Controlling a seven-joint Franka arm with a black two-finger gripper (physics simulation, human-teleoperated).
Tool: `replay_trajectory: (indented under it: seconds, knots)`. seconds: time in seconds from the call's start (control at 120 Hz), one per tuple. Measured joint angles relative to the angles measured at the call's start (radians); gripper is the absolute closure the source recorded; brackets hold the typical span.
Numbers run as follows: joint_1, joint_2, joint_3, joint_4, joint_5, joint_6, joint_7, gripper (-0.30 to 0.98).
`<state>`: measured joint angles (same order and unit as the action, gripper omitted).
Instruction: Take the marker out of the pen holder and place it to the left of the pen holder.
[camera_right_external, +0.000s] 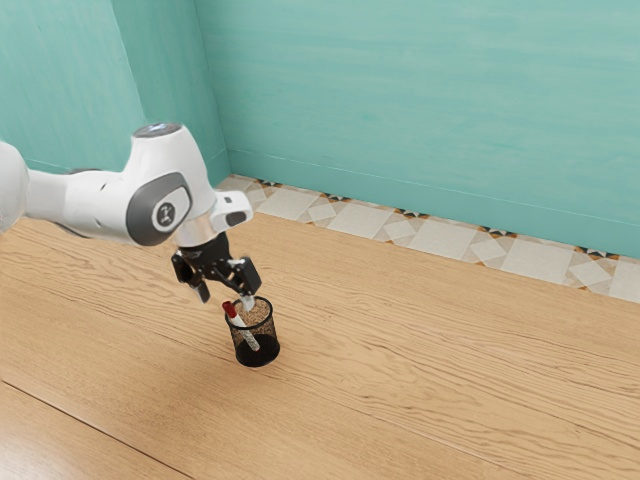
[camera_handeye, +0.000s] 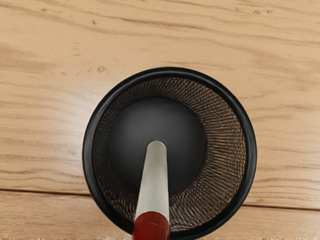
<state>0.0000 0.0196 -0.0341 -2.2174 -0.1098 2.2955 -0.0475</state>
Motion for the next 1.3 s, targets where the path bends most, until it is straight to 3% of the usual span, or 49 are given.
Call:
replay_trajectory:
  seconds: [0.333, 0.742, 1.017, 1.133, 1.3]
  knots:
    - [0.004, 0.039, 0.0, 0.001, -0.006, 0.007, 0.019, 0.02]
    - [0.004, 0.032, 0.0, 0.003, -0.008, 0.007, 0.03, 0.6]
    - [0.002, 0.02, 0.0, 0.035, 0.007, -0.009, 0.022, 0.75]
    - [-0.008, -0.041, 0.009, 0.108, 0.041, -0.13, 0.014, 0.77]
    - [-0.019, -0.041, 0.024, 0.335, 0.139, -0.471, 0.01, 0.78]
